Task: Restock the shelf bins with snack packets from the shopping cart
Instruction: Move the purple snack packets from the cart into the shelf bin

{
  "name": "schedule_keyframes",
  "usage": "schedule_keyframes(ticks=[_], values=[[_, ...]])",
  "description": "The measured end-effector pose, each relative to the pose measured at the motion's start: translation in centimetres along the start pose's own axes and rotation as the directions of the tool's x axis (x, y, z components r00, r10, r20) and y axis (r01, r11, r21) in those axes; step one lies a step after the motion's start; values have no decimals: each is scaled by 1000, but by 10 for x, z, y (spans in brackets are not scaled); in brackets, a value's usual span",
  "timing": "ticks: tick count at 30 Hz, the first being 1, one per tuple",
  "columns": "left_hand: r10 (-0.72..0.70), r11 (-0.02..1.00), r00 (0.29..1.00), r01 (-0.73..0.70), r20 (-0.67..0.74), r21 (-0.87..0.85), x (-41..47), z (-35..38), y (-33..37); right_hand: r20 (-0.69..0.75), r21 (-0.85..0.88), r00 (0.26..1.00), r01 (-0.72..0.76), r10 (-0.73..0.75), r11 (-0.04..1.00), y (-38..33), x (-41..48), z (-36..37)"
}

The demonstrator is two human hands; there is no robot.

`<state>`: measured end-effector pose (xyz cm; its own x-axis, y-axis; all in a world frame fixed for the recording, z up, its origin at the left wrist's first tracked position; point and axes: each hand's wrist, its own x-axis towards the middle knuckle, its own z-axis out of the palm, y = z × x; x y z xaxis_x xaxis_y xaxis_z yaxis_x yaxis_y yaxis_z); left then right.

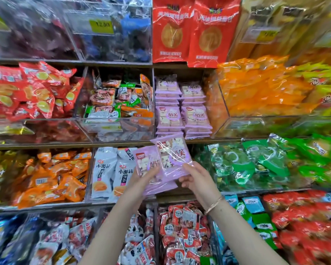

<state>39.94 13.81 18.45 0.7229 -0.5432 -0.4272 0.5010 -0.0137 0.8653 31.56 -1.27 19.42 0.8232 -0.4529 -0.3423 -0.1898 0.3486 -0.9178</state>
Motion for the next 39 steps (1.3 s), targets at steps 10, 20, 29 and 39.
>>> schedule_keyframes(ticks=[10, 20, 29, 39], values=[[-55, 997, 996, 51, -69, -62, 24, -19, 4, -134, 293, 986, 136, -100, 946, -108, 86, -16], [-10, 998, 998, 7, -55, -66, 37, -21, 13, -233, 446, 970, 48, 65, 894, -155, 191, -10], [-17, 998, 999, 14, -45, -61, 48, -23, 5, -361, 635, 930, 198, 60, 747, -159, 190, 3], [-26, 1000, 999, 26, 20, 1, 49, -13, -1, 192, -583, 970, 233, -146, 778, -24, 40, -2]])
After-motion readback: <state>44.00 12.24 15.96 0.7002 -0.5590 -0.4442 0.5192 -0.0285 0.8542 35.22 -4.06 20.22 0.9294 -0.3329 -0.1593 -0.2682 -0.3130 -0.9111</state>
